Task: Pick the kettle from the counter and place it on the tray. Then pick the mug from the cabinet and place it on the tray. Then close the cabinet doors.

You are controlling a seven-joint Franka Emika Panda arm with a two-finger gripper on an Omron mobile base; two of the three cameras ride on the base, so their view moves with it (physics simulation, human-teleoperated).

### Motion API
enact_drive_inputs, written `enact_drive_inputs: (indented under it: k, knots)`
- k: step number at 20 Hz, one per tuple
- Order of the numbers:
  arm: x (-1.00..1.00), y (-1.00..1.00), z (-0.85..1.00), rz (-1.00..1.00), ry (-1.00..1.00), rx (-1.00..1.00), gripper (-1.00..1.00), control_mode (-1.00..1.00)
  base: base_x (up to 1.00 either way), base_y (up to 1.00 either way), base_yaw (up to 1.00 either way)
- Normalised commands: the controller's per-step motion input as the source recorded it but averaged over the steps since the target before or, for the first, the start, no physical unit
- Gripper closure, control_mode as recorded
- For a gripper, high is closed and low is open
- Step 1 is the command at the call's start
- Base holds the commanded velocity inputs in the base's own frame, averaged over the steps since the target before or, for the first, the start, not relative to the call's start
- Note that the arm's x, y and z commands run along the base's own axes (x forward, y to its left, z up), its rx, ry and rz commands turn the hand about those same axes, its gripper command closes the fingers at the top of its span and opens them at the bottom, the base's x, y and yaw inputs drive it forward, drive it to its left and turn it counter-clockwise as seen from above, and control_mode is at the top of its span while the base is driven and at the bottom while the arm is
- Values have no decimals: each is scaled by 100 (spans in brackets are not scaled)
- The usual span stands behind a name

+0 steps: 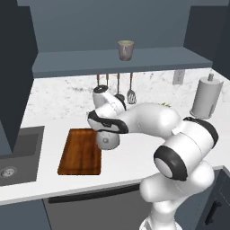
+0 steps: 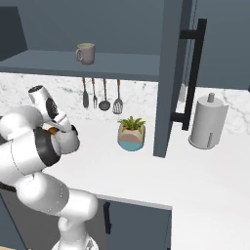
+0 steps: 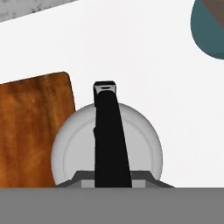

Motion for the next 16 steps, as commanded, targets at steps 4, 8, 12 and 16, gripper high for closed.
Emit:
enact_drive_inputs:
  k: [4,8,12,16]
  knots:
    - [11,66,1,0,0,0,100,-100,0,0,0]
    - [18,63,0,0,0,0,100,-100,0,0,0]
    - [28,50,0,-2,0,0,100,-100,0,0,0]
    - [41,38,-6,-7,0,0,100,-100,0,0,0]
